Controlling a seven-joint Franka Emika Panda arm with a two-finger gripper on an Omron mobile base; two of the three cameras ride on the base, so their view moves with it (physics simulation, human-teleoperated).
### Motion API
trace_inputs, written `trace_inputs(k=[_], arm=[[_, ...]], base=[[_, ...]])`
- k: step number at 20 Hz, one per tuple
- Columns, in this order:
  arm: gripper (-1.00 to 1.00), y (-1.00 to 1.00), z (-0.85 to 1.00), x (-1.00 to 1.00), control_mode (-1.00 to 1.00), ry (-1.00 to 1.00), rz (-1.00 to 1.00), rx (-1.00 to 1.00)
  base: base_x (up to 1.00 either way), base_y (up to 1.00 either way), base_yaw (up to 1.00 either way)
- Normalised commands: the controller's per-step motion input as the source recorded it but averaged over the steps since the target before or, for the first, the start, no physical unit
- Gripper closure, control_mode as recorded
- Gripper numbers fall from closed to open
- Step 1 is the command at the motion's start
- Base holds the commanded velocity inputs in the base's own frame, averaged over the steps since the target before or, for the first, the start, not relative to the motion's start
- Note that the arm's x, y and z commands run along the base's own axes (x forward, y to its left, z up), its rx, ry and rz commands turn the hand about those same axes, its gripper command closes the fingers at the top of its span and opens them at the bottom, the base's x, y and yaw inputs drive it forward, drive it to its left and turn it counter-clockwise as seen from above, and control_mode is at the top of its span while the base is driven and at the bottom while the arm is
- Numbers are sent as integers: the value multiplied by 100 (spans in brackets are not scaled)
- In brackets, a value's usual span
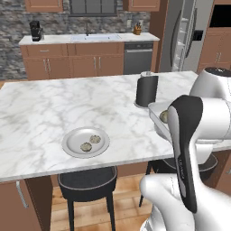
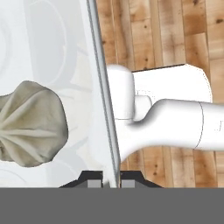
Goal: Place two dumplings into each of the tupperware containers and then place the containers in the fridge.
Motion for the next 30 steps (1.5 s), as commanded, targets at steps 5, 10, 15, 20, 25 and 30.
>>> trace_inputs(k=[5,10,15,20,25,30], arm=[[100,-1,0,-17,-100,0,0,0],[100,-7,6,0,-100,0,0,1],[100,-14,0,1,-100,3,0,0],[100,-4,0,0,-100,4,0,0],[100,0,0,0,100,0,0,0],[100,0,0,0,100,0,0,0]], base=[[0,0,0],[0,0,0],[0,0,0],[0,0,0],[-9,0,0],[-48,-4,-8]])
